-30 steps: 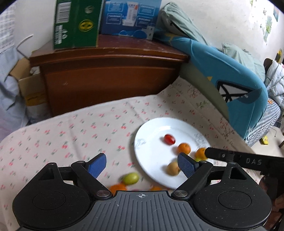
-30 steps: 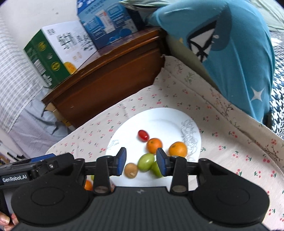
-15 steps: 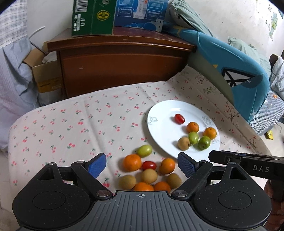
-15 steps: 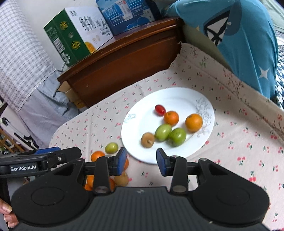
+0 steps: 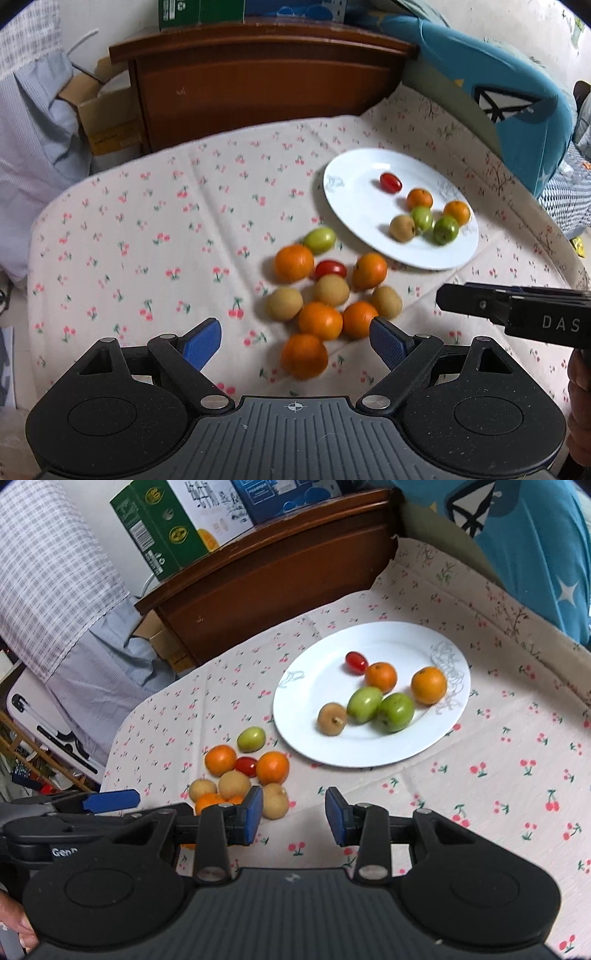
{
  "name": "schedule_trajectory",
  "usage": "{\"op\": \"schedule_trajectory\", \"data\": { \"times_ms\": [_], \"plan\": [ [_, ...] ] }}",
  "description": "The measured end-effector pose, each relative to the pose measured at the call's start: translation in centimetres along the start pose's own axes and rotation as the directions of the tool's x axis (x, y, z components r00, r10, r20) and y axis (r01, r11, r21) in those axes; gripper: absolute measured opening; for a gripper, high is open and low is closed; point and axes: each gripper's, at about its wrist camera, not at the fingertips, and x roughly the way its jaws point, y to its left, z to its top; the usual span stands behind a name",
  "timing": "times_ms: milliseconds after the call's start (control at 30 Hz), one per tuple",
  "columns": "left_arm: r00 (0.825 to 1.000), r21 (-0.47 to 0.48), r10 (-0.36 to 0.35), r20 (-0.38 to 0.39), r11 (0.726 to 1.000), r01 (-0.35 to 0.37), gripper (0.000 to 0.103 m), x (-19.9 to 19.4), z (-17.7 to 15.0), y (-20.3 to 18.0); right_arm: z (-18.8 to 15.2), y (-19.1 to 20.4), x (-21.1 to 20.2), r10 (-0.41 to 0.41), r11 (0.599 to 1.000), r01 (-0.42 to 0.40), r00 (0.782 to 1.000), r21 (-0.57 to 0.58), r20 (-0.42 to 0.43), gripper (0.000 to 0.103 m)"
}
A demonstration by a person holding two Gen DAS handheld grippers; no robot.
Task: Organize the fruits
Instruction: 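Move both open tools back to the fruit pile, then grasp an orange mandarin with the left tool while the right tool grasps a brown round fruit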
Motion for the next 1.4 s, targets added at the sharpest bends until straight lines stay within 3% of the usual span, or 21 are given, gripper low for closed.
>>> {"op": "schedule_trajectory", "data": {
  "times_ms": [200, 733, 967, 1400],
  "plan": [
    [1.0, 0.047, 0.025, -0.01, 0.999, -0.024, 0.089, 0.6, -0.9, 0.0, -0.3, 0.5, 0.8, 0.012, 1.0, -0.012, 1.0, -0.016, -0.016, 0.038],
    [1.0, 0.094, -0.026, -0.001, 0.995, 0.026, 0.086, 2.1, -1.9, -0.5, -0.4, 0.7, 3.7, 0.02, 1.0, -0.02, 1.0, -0.004, -0.022, 0.036],
    [0.999, 0.093, -0.05, 0.013, 0.994, 0.049, 0.063, 2.3, -2.1, -0.4, -0.4, 0.9, 4.5, 0.034, 0.999, -0.034, 0.999, 0.008, -0.026, 0.031],
    [0.999, 0.135, -0.044, 0.024, 0.99, 0.041, 0.043, 3.0, -2.4, -1.0, -0.2, 0.3, 5.2, 0.04, 0.997, -0.038, 0.999, 0.063, -0.032, 0.032]
  ]
}}
